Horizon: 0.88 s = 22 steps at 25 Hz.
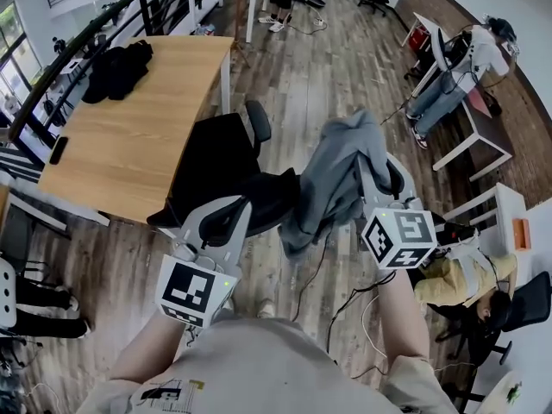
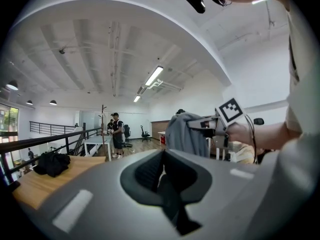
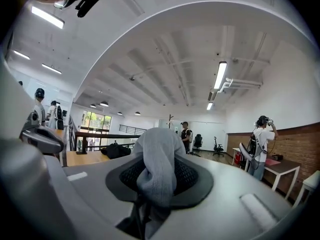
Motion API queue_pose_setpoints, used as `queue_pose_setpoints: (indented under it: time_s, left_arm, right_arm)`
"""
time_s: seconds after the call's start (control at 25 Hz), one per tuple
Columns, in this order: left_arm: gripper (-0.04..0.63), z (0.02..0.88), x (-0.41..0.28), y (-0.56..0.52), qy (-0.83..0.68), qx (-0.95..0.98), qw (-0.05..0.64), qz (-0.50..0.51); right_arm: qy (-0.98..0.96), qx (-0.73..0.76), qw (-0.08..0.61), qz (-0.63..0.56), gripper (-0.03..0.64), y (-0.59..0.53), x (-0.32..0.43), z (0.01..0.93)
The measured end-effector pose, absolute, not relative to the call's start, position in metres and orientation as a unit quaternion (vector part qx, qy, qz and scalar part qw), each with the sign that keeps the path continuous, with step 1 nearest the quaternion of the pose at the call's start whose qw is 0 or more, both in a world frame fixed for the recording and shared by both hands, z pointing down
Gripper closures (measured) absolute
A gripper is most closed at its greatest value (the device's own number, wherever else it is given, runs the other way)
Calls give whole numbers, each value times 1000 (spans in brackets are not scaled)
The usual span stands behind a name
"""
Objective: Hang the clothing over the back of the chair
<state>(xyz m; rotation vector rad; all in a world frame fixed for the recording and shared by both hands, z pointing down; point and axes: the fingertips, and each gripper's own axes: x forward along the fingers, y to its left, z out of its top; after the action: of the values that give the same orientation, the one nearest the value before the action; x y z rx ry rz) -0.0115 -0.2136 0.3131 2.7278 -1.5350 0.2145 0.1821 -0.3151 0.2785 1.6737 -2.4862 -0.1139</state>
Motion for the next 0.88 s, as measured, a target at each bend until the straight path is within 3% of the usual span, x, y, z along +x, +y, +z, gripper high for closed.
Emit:
queue_pose_setpoints:
  time_s: [0.6, 0.88]
  left_arm:
    - [592, 286, -42, -335, -512, 852, -78, 77]
    - [592, 287, -56, -381, -520, 851, -46, 56]
  right_arm:
    - [-827, 562, 20, -33, 508, -425, 142, 244]
    - [-820, 570, -3, -58, 523, -475, 139, 212]
